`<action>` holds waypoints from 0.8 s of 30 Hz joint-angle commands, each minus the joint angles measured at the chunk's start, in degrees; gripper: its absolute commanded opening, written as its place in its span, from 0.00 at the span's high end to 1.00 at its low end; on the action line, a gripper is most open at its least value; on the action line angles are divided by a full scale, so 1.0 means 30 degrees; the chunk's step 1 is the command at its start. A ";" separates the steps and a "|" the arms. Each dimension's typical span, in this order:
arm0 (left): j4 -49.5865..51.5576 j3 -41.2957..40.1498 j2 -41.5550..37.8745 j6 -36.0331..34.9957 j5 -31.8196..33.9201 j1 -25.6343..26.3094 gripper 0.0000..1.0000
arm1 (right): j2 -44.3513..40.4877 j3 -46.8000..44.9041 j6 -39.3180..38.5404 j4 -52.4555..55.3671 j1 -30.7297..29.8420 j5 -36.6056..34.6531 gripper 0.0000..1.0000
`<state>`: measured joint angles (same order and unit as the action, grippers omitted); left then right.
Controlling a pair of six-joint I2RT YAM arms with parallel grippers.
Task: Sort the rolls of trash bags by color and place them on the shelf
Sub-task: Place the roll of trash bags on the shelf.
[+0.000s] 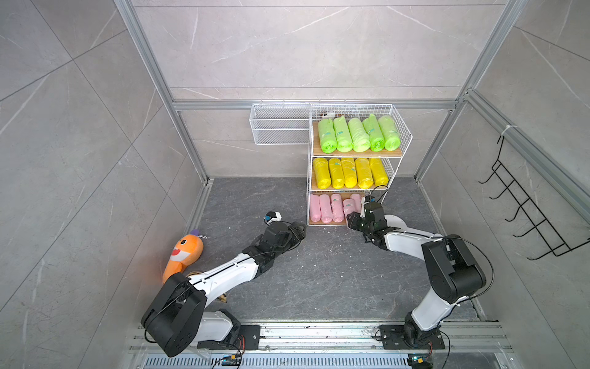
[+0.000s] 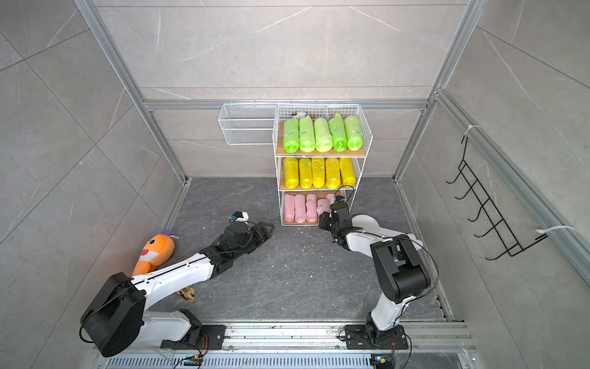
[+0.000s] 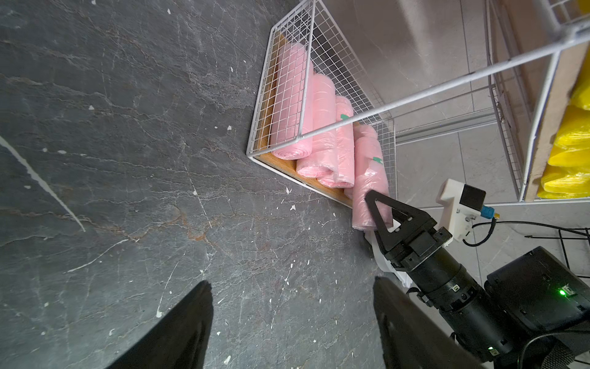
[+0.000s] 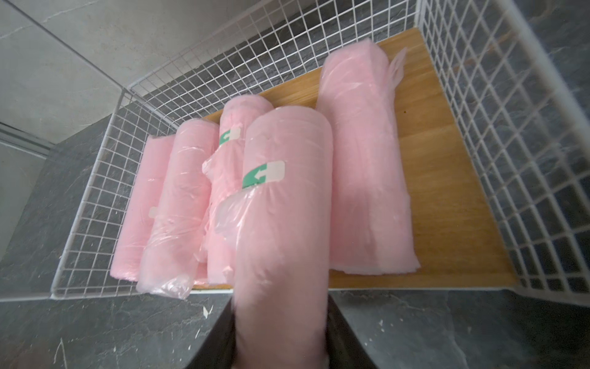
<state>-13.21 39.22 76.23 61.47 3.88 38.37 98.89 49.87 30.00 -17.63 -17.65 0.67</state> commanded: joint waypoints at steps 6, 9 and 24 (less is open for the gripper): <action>-0.0012 0.0321 -0.0052 -0.0464 -0.0268 0.0086 0.18 | 0.0914 0.1306 -0.0018 -0.0375 -0.0071 -0.0938 0.59; -0.0007 0.0326 -0.0039 -0.0477 -0.0260 0.0071 0.18 | 0.1134 0.1548 -0.0183 -0.0655 -0.0208 -0.0553 0.58; -0.0107 0.0332 0.0284 -0.0496 -0.0473 0.0071 0.18 | 0.2215 0.2711 -0.0396 0.0384 -0.0724 -0.2709 0.50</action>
<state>-13.13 39.22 76.53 61.47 2.92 38.37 104.29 55.94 29.78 -16.91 -19.49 -4.38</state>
